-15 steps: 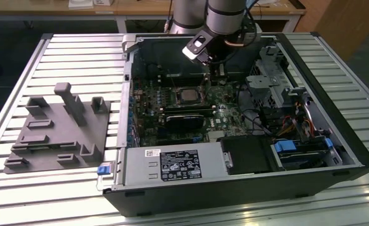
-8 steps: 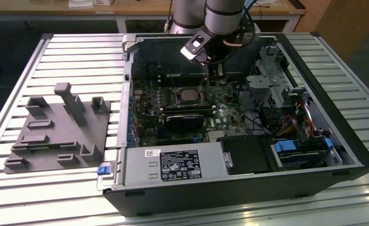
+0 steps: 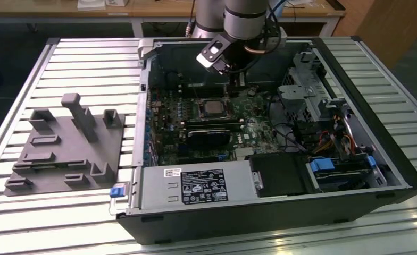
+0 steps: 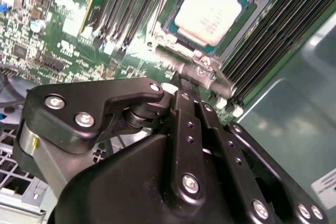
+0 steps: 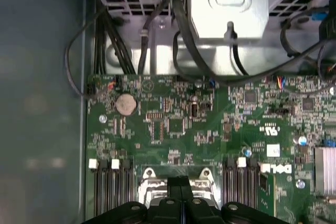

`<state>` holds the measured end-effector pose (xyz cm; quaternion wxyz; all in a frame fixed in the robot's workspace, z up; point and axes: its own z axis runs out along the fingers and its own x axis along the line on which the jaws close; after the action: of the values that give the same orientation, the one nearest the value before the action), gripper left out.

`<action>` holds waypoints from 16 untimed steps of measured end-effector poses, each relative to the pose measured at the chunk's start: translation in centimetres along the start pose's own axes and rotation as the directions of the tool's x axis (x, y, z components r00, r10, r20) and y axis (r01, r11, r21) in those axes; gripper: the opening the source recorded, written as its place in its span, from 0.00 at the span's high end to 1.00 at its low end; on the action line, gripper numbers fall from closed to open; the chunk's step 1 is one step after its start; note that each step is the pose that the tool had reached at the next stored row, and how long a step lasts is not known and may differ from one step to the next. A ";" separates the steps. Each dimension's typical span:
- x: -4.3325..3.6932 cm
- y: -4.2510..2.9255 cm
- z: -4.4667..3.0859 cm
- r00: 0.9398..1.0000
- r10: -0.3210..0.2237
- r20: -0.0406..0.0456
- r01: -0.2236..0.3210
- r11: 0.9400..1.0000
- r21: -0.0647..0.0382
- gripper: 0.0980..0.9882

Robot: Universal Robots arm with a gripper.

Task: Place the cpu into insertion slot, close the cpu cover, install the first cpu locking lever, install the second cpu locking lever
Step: 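Close the cpu cover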

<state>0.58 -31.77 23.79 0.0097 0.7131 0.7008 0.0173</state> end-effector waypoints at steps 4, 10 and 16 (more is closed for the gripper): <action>-0.01 -0.76 0.06 1.000 0.000 0.000 0.000 1.000 0.000 0.99; -0.04 -1.89 0.32 1.000 0.000 0.000 0.000 1.000 0.000 0.99; -0.06 -3.08 0.90 1.000 0.000 0.000 0.000 1.000 0.000 0.99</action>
<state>-2.46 -31.77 22.77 0.0097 0.7131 0.7008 0.0173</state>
